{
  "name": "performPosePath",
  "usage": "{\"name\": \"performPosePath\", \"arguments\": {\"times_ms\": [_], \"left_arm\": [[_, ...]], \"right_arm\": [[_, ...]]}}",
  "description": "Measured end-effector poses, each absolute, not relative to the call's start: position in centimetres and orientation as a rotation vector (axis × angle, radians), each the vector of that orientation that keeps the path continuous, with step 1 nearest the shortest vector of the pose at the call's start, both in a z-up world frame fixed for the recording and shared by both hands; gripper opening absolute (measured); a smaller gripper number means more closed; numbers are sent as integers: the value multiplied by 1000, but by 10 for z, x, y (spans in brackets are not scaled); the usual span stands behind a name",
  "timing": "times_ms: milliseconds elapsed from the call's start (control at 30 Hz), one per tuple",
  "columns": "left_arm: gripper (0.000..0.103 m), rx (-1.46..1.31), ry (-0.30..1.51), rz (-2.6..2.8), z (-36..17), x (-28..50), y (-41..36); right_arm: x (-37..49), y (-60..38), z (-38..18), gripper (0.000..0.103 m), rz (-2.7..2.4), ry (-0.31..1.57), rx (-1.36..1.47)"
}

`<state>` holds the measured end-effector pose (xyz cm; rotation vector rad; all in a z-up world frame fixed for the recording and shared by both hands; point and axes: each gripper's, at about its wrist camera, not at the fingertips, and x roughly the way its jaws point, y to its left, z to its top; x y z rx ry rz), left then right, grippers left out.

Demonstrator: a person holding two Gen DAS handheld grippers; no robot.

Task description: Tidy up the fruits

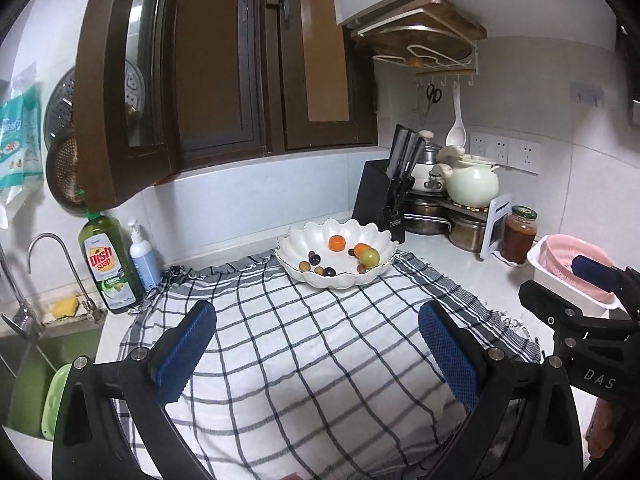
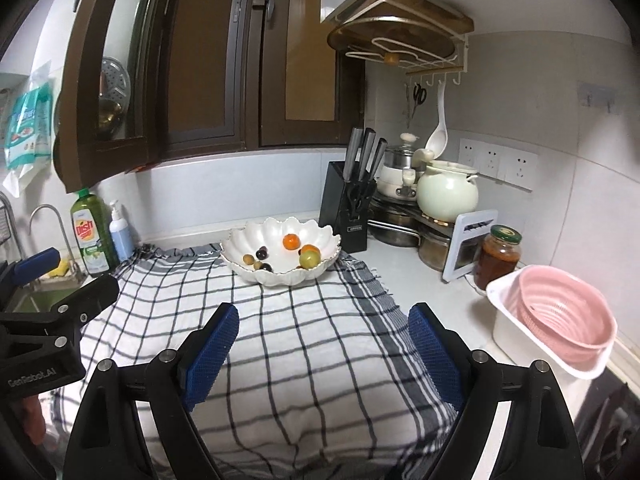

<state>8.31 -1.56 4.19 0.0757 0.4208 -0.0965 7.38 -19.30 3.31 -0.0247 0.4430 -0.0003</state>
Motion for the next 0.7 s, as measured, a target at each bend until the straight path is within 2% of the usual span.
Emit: {"name": "performPosePath", "arguments": {"times_ms": [700], "left_arm": [[103, 90, 375, -127, 53, 26, -32]], "right_arm": [[19, -207, 41, 88, -11, 414, -8]]}}
